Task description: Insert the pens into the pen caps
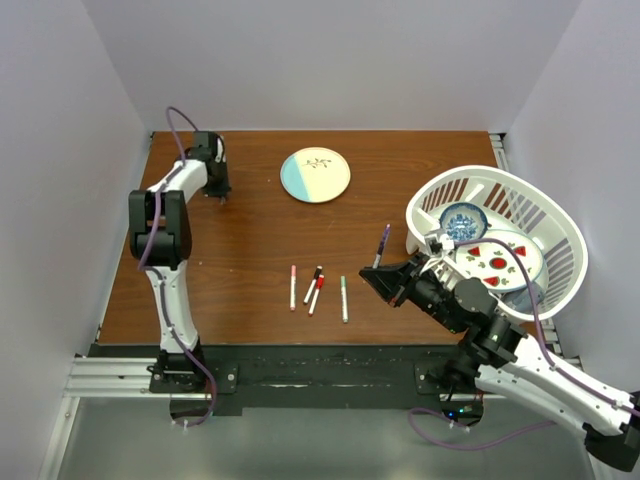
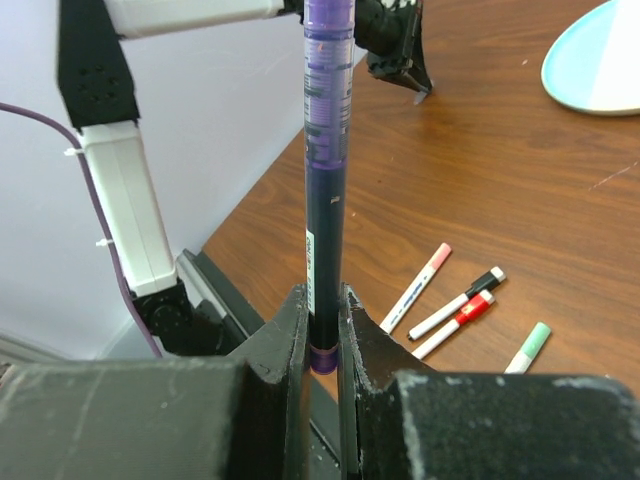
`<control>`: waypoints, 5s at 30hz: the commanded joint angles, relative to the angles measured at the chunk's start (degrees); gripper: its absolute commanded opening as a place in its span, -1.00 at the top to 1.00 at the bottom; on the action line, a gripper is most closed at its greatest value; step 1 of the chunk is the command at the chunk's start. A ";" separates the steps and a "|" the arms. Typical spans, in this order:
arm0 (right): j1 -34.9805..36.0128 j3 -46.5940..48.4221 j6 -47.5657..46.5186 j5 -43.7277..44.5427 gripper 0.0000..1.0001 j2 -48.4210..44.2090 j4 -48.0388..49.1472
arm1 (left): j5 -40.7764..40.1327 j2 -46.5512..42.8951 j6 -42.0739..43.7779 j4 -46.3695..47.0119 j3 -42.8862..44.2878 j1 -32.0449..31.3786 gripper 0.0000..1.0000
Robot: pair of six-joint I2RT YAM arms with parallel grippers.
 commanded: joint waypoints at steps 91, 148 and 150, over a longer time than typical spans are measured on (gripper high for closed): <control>13.15 6.56 4.42 -5.00 1.00 39.42 31.59 | 30.40 -83.78 -53.31 88.87 -92.37 -28.99 1.00; 13.15 13.49 -4.46 -5.87 1.00 35.54 20.95 | 31.11 -76.67 -54.01 88.33 -87.18 -36.90 1.00; 13.15 16.74 -6.74 -5.78 1.00 36.16 19.91 | 31.02 -75.44 -56.19 92.44 -89.89 -37.96 1.00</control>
